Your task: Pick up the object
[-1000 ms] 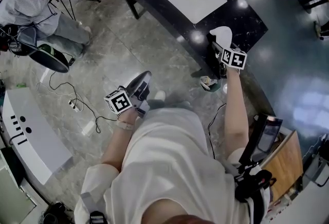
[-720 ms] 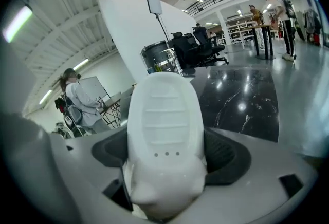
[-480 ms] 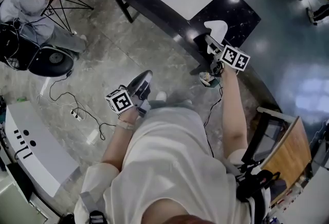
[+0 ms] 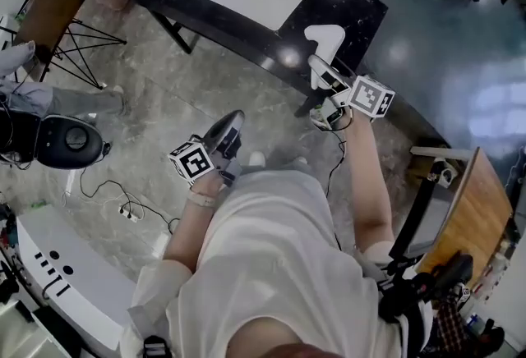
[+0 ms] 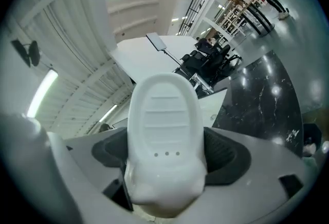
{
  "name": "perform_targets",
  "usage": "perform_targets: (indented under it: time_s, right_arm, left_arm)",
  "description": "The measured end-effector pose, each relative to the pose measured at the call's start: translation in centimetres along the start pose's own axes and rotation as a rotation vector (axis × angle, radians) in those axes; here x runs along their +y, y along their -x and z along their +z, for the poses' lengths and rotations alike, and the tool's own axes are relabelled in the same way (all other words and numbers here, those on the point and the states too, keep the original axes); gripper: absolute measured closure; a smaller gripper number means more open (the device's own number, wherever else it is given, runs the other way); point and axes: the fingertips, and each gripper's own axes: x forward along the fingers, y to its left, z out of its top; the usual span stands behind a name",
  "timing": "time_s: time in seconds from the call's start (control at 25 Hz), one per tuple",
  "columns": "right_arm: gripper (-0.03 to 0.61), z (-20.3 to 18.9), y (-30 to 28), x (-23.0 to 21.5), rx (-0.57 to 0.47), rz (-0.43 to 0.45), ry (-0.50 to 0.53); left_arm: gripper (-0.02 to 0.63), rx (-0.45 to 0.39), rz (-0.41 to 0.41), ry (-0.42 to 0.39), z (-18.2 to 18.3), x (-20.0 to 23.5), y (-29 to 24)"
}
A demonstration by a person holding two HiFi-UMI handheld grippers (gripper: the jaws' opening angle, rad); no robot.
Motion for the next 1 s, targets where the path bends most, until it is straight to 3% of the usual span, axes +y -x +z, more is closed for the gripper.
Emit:
perform_targets:
  time_s: [0.12, 0.32, 0.6, 1.0]
  right_arm:
    - [0.161, -0.6, 1.6, 3.0, -0.035, 0.060, -0.045]
    - [0.161, -2.1, 3.5, 5.4, -0.056, 0.076, -0.024]
    - [0.160, -3.5, 6.8, 7.7, -0.162, 0.105, -0.126]
    - [0.161, -3.0, 10.5, 7.2, -0.327, 0.182, -0.278]
  left_arm:
    - [0.609, 0.032, -0.048, -0.007, -0.3, -1.0, -0.8]
    - [0.609, 0.082, -0.142, -0.021, -0.3, -2.5, -3.3]
    - [0.609, 0.166, -0.275, -0.049, -1.5, -6.4, -6.2]
    - [0.609, 0.213, -0.440, -0.031, -2.9, -10.2, -9.6]
